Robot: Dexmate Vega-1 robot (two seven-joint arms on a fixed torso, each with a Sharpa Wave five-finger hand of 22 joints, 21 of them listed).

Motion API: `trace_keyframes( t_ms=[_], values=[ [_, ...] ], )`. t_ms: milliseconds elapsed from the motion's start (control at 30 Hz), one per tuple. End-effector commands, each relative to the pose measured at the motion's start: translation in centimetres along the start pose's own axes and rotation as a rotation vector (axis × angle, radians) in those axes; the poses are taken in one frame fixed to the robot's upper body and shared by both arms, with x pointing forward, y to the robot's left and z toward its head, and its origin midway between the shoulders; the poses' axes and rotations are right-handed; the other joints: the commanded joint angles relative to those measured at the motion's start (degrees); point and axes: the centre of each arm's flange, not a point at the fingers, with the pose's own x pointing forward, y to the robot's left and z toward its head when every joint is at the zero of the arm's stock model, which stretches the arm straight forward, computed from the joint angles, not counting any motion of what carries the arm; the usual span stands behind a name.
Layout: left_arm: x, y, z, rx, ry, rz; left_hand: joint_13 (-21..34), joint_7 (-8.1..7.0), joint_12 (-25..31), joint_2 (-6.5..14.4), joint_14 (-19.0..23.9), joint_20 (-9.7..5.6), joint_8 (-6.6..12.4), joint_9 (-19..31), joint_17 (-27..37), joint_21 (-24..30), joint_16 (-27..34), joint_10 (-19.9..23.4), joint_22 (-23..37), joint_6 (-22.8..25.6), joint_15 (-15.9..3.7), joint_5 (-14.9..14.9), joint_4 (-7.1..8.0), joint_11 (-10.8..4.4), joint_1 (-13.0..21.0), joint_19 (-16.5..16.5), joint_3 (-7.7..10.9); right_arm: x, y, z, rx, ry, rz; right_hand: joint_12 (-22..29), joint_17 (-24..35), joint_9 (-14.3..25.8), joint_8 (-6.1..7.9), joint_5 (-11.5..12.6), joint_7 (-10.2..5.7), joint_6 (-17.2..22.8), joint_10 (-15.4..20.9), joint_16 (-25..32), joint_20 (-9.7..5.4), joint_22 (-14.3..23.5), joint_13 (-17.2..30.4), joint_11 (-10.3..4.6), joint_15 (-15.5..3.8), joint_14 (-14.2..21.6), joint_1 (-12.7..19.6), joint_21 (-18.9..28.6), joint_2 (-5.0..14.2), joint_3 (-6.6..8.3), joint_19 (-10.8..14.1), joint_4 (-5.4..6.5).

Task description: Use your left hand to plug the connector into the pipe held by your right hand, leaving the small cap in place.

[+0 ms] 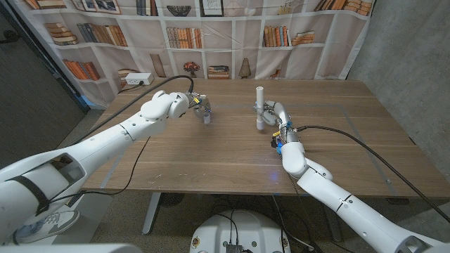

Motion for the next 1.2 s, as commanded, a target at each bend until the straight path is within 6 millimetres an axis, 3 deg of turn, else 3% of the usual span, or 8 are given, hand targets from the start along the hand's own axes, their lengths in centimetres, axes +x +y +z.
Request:
trace_keyframes(
  t_ms=[33, 233, 300, 433, 800, 1200],
  values=[
    [0.64, -0.53, 0.18, -0.027, -0.02, -0.003, 0.3, 0.18, 0.47, 0.63, 1.34, -0.14, 0.59, 0.2, 0.08, 0.67, 0.5, 0.99, 0.16, 0.7, -5.02, 0.44, -0.25, -0.02, 0.66, 1.0, 0.28, 0.19, 0.13, -0.01, -0.006, 0.004, 0.002, 0.1, 0.09, 0.11, 0.36, 0.27, -3.72, 4.07, 0.33, 0.39, -7.78, 0.04, 0.12, -0.32, -5.14, 0.63, -0.16, 0.3, 0.39, 7.32, -0.31, 6.87],
    [0.85, -0.61, 0.0, -0.046, -0.019, 0.003, 0.48, 0.68, 0.76, 1.34, 2.71, -0.81, 0.89, 0.22, -0.06, 0.82, 0.61, 2.17, 0.15, 1.81, -5.76, 0.55, -0.55, -0.04, 1.77, 1.53, 0.76, 0.18, 0.17, -0.08, -0.006, 0.008, 0.004, 0.16, 0.12, 0.12, 0.38, 0.27, -3.85, 4.15, 0.52, 0.41, -7.78, -0.02, 0.13, 0.03, -5.22, 0.69, -0.21, 0.48, 0.4, 7.41, -0.39, 6.86],
    [0.87, -0.66, -0.05, -0.055, -0.017, 0.012, 0.6, 0.96, 0.71, 1.77, 3.6, -0.99, 0.92, 0.25, -0.18, 0.91, 0.56, 2.41, 0.14, 2.22, -5.93, 0.57, -0.72, 2.12, 2.5, 1.83, 1.04, 0.17, 0.18, -0.09, -0.008, 0.007, 0.005, 0.13, 0.12, 0.12, 0.37, 0.26, -3.86, 4.13, 0.44, 0.42, -7.77, -0.04, 0.13, -0.02, -5.2, 0.72, -0.23, 0.52, 0.39, 7.42, -0.39, 6.87],
    [0.9, -0.77, -0.1, -0.068, -0.018, 0.018, 0.72, 0.98, 0.84, 2.34, 4.93, -1.25, 1.13, 0.28, -0.27, 1.11, 0.71, 3.09, 0.12, 3.08, -6.27, 0.61, -1.0, 2.81, 3.51, 2.44, 1.5, 0.18, 0.19, -0.11, -0.01, 0.01, 0.003, 0.08, 0.13, 0.13, 0.31, 0.26, -3.9, 4.01, 0.34, 0.39, -7.78, -0.08, 0.14, -0.38, -5.16, 0.68, -0.3, 0.61, 0.36, 7.44, -0.48, 6.88],
    [1.23, -1.22, 0.17, -0.077, -0.03, -0.007, 1.13, 1.21, 1.53, 2.94, 12.96, -2.48, 1.92, 0.39, -0.71, 2.19, 1.98, 6.58, -0.01, 6.36, -8.24, 0.27, -1.33, 2.35, 5.46, 5.53, 2.21, 0.15, 0.2, -0.02, -0.017, 0.012, 0.006, 0.1, 0.17, 0.16, 0.32, 0.26, -3.93, 4.04, 0.39, 0.37, -7.77, -0.17, 0.16, 0.03, -5.21, 0.63, -0.34, 0.86, 0.41, 7.6, -0.75, 6.85],
    [1.43, -1.09, 0.42, -0.087, -0.039, -0.009, 1.1, 0.96, 1.77, 3.42, 15.36, -2.85, 2.68, 0.41, -0.82, 2.65, 1.75, 8.83, -0.04, 9.18, -8.69, 0.1, -1.11, 2.27, 5.93, 6.81, 2.51, 0.09, 0.08, -0.07, -0.018, 0.013, 0.004, 0.1, 0.22, 0.18, 0.33, 0.23, -4.08, 4.07, 0.4, 0.35, -7.77, -0.26, 0.18, -0.14, -5.16, 0.58, -0.51, 1.18, 0.37, 7.69, -0.93, 6.9]
  ],
)
